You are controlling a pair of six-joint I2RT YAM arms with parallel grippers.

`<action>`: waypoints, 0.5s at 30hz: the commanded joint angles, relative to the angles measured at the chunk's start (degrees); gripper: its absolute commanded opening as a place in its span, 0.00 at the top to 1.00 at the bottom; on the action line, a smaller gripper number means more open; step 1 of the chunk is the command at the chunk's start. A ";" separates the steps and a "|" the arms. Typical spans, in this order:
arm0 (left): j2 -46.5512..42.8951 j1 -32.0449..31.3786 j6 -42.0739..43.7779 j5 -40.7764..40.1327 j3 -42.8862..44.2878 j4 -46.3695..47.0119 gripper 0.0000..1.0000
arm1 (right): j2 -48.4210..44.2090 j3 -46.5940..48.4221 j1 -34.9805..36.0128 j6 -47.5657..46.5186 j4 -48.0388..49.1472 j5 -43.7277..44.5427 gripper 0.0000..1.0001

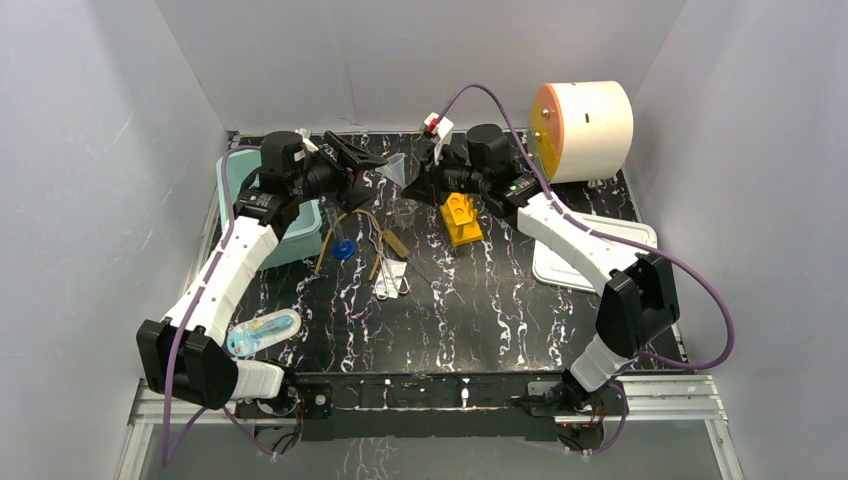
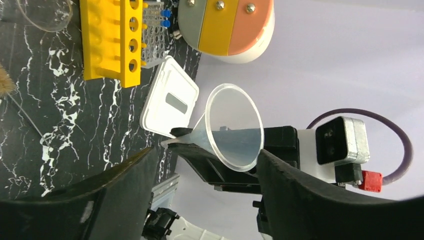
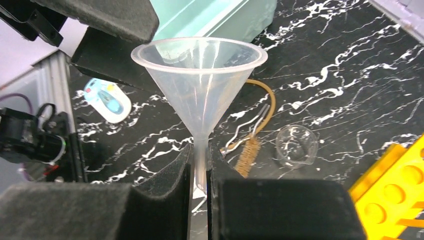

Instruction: Organize the chemistry lab equipment

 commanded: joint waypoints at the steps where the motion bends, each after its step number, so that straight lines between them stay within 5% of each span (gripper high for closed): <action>1: 0.29 0.41 -6.14 5.38 -2.68 3.64 0.36 | 0.13 3.25 -0.08 -11.30 -0.63 1.10 0.96; 8: 2.33 0.53 -4.33 7.17 -1.86 2.02 0.57 | -0.67 2.41 -0.06 -19.31 -2.37 -0.11 0.94; 15: 3.17 0.58 -1.63 7.18 -1.26 0.26 0.99 | -0.36 2.92 -0.10 -19.48 -3.13 0.42 0.91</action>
